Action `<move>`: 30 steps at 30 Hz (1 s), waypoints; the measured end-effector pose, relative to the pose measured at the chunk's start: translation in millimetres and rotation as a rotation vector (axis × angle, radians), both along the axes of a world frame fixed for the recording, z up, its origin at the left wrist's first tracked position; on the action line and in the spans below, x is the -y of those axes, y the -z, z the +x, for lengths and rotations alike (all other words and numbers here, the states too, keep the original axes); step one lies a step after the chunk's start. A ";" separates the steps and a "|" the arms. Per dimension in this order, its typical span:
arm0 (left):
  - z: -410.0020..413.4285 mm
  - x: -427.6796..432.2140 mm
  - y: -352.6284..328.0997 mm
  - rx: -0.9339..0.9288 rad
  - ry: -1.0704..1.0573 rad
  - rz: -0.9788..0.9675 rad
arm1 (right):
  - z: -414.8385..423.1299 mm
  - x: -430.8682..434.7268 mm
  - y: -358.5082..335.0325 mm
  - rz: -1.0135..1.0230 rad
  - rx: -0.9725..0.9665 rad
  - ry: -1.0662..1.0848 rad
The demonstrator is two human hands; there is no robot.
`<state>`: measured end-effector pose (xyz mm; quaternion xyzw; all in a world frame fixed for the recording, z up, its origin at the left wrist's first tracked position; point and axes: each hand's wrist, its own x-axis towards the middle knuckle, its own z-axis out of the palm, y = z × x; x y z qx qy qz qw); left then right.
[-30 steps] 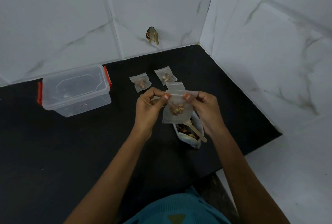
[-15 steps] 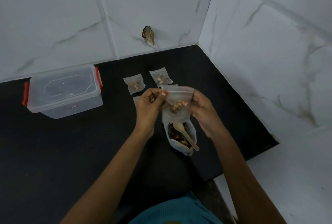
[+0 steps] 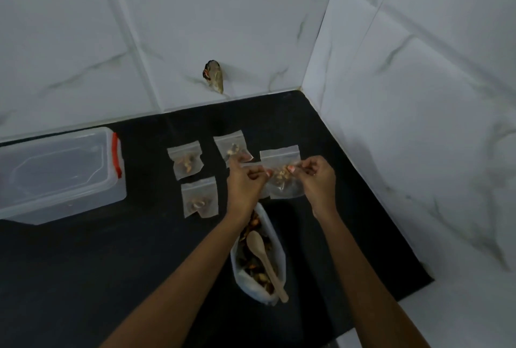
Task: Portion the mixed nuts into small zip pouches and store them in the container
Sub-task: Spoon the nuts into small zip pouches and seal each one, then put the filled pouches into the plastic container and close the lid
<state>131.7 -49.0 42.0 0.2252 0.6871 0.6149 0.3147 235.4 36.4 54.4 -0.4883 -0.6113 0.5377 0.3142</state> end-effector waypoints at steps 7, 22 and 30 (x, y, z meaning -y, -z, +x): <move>-17.8 -77.4 25.2 -0.082 -0.017 -0.138 | -37.3 -72.1 30.3 0.033 0.123 0.009; -50.5 -136.9 68.2 -0.298 0.176 -0.353 | -66.4 -132.1 88.3 0.177 0.439 -0.336; -42.0 -137.6 64.3 -0.402 0.159 -0.382 | -65.1 -136.7 87.3 0.134 0.426 -0.297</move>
